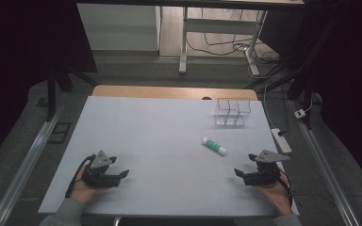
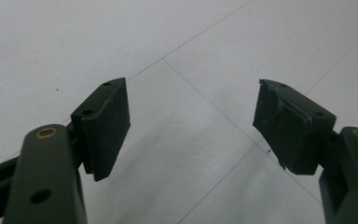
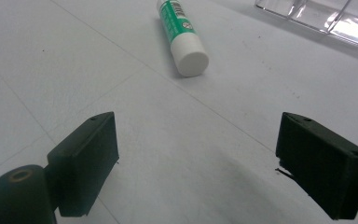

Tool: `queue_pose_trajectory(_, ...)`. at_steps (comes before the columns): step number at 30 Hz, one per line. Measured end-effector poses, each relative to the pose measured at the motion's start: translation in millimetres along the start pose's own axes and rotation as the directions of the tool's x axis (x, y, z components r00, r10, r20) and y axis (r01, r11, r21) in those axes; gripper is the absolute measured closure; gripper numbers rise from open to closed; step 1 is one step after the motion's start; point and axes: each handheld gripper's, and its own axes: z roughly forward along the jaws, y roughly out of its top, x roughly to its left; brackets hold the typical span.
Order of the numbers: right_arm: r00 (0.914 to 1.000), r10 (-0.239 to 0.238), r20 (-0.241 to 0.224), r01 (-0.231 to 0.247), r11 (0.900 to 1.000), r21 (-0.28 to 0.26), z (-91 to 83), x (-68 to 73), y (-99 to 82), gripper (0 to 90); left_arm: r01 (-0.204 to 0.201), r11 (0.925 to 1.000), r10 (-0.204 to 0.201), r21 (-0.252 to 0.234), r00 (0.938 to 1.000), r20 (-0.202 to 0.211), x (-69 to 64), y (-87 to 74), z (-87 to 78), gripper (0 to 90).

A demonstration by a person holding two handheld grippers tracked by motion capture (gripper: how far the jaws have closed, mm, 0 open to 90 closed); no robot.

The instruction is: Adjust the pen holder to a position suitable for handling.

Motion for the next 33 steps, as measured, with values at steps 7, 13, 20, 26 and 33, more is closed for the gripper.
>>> queue_pose_trajectory(7,1.0,0.006,0.005,-0.006,1.0,0.007,1.8,-1.0,-0.2,13.4,-0.001,1.0,0.001,-0.001,1.0,-0.001,-0.4,-0.3,-0.6,26.9)
queue_pose_trajectory(13,0.9999,0.012,0.0,-0.012,0.9999,0.004,1.6,-1.1,-0.2,14.1,-0.003,1.0,0.003,0.001,1.0,-0.004,0.3,-0.2,-0.1,26.9)
queue_pose_trajectory(20,0.9999,0.011,0.007,-0.012,0.9999,0.01,2.5,-1.8,0.5,15.0,-0.003,1.0,0.003,-0.001,1.0,-0.005,1.2,-1.5,-0.8,27.0)
queue_pose_trajectory(26,0.9995,0.03,0.004,-0.03,0.9995,-0.005,2.0,-3.2,0.8,15.6,-0.006,1.0,0.006,0.001,1.0,-0.004,0.8,-1.2,-0.3,27.0)
queue_pose_trajectory(33,0.9993,0.036,0.008,-0.035,0.9993,-0.006,2.8,-3.8,6.8,16.9,-0.008,1.0,0.008,0.0,0.9999,-0.008,-0.4,-0.9,-0.6,27.1)
